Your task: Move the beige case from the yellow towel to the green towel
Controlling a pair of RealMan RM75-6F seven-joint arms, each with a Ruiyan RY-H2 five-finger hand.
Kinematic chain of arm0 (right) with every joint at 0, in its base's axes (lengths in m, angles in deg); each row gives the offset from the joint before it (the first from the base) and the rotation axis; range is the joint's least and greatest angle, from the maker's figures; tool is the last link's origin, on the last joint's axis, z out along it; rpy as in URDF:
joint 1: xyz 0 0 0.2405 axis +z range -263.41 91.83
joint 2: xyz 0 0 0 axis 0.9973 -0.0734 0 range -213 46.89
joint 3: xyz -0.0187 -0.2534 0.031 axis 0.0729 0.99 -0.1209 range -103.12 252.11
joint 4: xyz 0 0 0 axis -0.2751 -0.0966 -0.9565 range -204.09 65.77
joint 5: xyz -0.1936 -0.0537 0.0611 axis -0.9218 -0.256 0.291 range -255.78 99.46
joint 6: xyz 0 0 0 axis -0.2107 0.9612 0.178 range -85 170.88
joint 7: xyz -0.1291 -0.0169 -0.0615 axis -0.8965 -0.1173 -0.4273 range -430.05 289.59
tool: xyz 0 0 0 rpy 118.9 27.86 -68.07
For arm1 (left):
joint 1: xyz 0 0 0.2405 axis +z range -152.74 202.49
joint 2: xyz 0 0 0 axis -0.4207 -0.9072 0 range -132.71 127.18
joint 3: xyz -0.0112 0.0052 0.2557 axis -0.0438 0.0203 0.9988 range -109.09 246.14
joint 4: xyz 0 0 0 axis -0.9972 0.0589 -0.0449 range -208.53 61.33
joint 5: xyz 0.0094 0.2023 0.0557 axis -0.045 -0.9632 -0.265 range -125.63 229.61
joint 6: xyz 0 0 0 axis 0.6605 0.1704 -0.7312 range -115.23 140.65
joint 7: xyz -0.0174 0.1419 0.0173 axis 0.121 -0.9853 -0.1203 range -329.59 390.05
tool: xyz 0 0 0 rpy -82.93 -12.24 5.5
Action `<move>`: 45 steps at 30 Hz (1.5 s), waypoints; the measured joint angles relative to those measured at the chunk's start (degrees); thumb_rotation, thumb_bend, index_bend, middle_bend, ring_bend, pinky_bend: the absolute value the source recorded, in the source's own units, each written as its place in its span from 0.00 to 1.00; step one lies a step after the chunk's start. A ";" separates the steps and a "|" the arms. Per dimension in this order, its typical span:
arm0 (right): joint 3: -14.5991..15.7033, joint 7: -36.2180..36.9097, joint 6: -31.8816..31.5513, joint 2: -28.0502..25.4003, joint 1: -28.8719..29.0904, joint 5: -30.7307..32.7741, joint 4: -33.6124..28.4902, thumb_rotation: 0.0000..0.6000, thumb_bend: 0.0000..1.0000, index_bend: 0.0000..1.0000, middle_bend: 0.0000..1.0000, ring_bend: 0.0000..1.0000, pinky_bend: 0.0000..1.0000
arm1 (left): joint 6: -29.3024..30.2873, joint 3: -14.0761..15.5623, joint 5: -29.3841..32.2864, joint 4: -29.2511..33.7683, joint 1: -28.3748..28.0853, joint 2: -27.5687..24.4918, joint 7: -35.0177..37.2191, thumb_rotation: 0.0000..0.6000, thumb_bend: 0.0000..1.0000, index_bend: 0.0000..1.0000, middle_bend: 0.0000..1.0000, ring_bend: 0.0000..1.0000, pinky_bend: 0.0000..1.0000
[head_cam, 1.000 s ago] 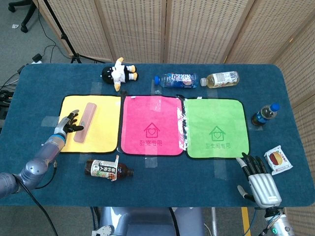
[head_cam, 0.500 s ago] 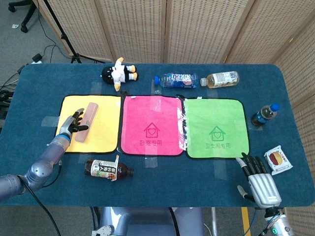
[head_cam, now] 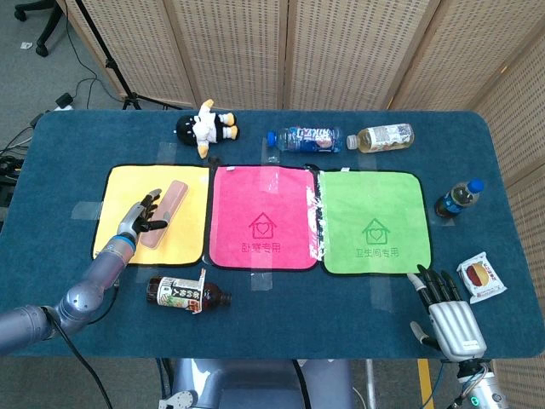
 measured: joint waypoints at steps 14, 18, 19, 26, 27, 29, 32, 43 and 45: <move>0.10 0.31 -0.04 -0.09 0.08 -0.11 -0.01 1.00 0.35 0.07 0.00 0.00 0.00 | 0.66 -1.81 0.94 3.24 -0.97 0.46 -0.77 1.00 0.58 0.00 0.00 0.00 0.02; 0.07 0.21 -0.01 -0.05 0.06 0.13 0.02 1.00 0.35 0.07 0.00 0.00 0.00 | 1.17 -2.14 1.09 3.90 -1.55 0.79 -1.30 1.00 0.58 0.00 0.00 0.00 0.02; 0.04 0.23 0.00 -0.07 0.06 0.22 -0.01 1.00 0.35 0.07 0.00 0.00 0.00 | 1.30 -2.16 1.11 3.94 -1.67 0.88 -1.45 1.00 0.58 0.00 0.00 0.00 0.02; 0.05 0.35 -0.19 -0.18 0.04 0.08 -0.07 1.00 0.35 0.07 0.00 0.00 0.00 | 1.67 -2.04 2.14 3.85 -2.70 2.28 -2.41 1.00 0.58 0.00 0.00 0.00 0.02; 0.08 0.36 -0.20 -0.18 0.05 0.03 -0.07 1.00 0.35 0.07 0.00 0.00 0.00 | 1.69 -2.07 2.22 3.82 -2.75 2.43 -2.43 1.00 0.58 0.00 0.00 0.00 0.02; 0.11 0.36 -0.21 -0.17 0.05 -0.05 -0.08 1.00 0.35 0.07 0.00 0.00 0.00 | 1.73 -2.20 2.25 3.83 -2.80 2.69 -2.46 1.00 0.58 0.00 0.00 0.00 0.02; 0.15 0.37 -0.23 -0.17 0.05 -0.09 -0.05 1.00 0.35 0.07 0.00 0.00 0.00 | 1.72 -2.24 2.12 4.02 -2.77 2.89 -2.59 1.00 0.58 0.00 0.00 0.00 0.02; 0.12 0.24 -0.24 -0.16 0.05 0.07 -0.12 1.00 0.34 0.07 0.00 0.00 0.00 | 2.74 -3.51 0.67 4.55 -2.54 3.39 -2.73 1.00 0.58 0.00 0.00 0.00 0.02; 0.12 0.24 -0.29 -0.16 0.03 0.03 -0.13 1.00 0.35 0.07 0.00 0.00 0.00 | 2.72 -3.61 0.66 4.69 -2.68 3.59 -2.86 1.00 0.58 0.00 0.00 0.00 0.02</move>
